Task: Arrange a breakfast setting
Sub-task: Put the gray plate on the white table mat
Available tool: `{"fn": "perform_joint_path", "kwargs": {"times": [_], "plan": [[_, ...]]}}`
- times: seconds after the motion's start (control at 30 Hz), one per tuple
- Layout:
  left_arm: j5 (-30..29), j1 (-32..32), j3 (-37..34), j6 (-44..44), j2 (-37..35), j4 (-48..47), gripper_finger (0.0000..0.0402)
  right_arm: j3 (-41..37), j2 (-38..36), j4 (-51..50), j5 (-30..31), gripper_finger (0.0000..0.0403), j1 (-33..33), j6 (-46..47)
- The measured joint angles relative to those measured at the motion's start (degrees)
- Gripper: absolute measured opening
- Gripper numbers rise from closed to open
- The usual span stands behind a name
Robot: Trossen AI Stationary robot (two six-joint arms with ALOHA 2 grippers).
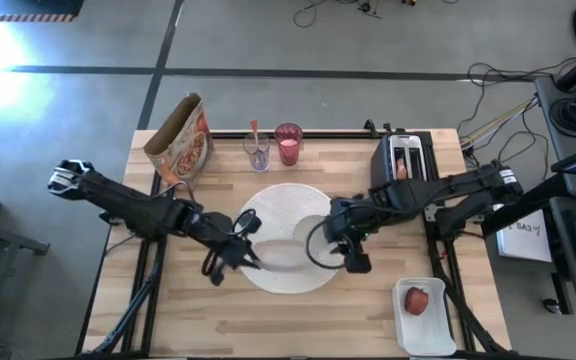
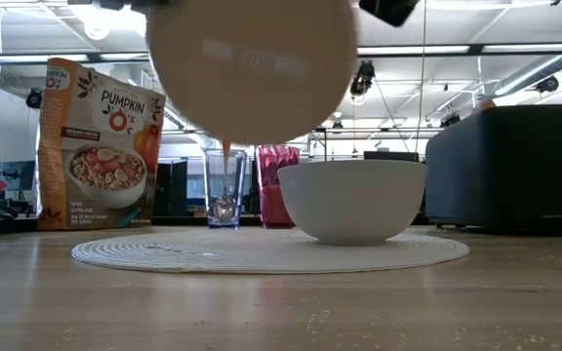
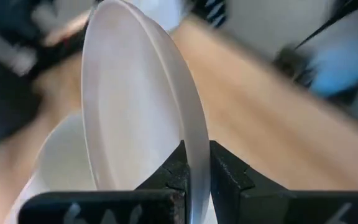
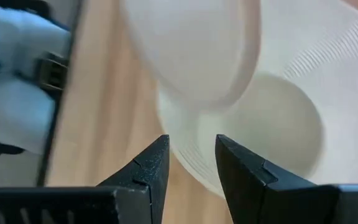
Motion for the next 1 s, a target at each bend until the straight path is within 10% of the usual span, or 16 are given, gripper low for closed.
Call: {"fn": "perform_joint_path", "kwargs": {"times": [0.2,1.0], "plan": [[-14.34,1.32,0.44,-4.37,-2.32,-11.85,0.0020,-0.12,0.75,-6.18,1.55,0.0121,-3.67,3.04],[-15.63,1.98,-7.13,-16.26,6.57,-12.13,0.0019,-11.37,0.83,-10.41,1.26,0.0121,-4.24,18.71]]}}
